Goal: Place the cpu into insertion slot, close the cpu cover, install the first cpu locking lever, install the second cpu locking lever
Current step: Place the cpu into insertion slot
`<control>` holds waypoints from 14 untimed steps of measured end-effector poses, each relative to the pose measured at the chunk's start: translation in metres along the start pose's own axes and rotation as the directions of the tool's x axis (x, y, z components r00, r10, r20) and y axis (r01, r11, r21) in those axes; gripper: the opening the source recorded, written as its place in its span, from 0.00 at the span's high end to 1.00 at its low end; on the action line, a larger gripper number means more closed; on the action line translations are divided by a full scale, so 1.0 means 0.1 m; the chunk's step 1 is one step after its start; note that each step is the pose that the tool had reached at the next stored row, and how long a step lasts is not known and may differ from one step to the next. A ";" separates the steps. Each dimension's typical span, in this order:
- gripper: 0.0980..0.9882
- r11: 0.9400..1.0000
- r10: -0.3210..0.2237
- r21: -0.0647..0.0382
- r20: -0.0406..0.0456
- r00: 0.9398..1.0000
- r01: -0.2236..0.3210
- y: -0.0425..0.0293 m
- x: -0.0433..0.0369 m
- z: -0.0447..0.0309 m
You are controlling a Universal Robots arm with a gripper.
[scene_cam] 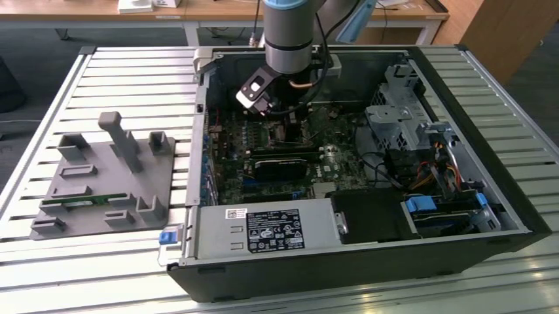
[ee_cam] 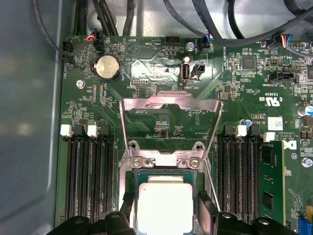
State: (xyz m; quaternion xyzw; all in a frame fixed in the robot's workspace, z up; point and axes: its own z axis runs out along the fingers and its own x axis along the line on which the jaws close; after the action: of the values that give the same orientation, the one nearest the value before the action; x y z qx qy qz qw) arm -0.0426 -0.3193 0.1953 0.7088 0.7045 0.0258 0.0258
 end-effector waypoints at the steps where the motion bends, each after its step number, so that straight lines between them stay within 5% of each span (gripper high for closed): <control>1: 0.42 1.000 0.000 0.000 0.000 1.000 0.000 0.000 0.000 -0.007; 10: 0.42 1.000 0.000 0.000 0.000 1.000 0.000 0.006 0.000 -0.082; 14: 0.58 1.000 0.001 0.001 0.000 1.000 -0.001 0.013 0.000 -0.131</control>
State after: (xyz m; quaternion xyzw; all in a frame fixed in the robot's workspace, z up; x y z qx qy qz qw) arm -0.0423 -0.3193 0.2084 0.7091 0.7042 0.0255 0.0255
